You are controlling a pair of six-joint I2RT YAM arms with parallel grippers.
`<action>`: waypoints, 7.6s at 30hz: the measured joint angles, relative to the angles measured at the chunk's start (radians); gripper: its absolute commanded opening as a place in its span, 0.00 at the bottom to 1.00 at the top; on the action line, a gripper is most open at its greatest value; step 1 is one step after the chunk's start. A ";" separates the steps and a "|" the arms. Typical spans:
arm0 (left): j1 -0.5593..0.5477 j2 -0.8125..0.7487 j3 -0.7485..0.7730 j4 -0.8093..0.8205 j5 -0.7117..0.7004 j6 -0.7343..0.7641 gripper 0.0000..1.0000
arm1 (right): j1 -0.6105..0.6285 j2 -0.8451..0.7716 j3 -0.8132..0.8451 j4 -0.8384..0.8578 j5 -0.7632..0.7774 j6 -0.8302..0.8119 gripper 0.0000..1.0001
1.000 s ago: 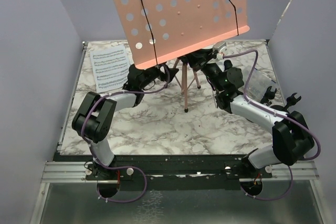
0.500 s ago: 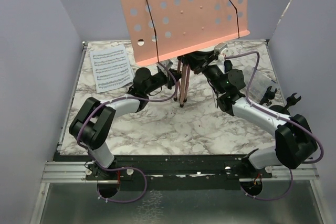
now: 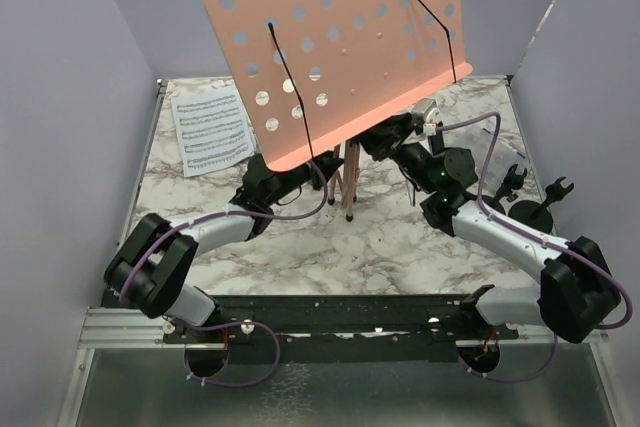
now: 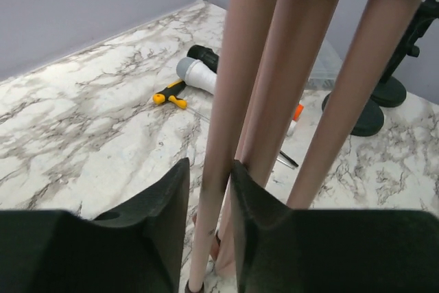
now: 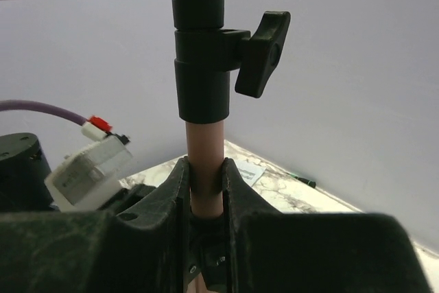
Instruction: Pack up the instrument practice props
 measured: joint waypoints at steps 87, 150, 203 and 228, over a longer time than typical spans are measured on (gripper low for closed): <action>-0.032 0.008 0.359 0.160 0.021 -0.162 0.00 | -0.019 -0.186 -0.283 -0.307 -0.010 -0.031 0.44; -0.075 -0.036 0.366 0.046 -0.060 -0.175 0.00 | 0.100 0.214 -0.107 0.076 0.278 -0.032 0.33; 0.145 0.197 0.517 -0.633 -0.182 -0.119 0.00 | 0.285 0.657 0.187 -0.165 0.441 0.730 0.01; 0.161 0.401 0.613 -0.696 -0.099 -0.125 0.00 | 0.284 0.743 0.192 -0.190 0.457 0.882 0.45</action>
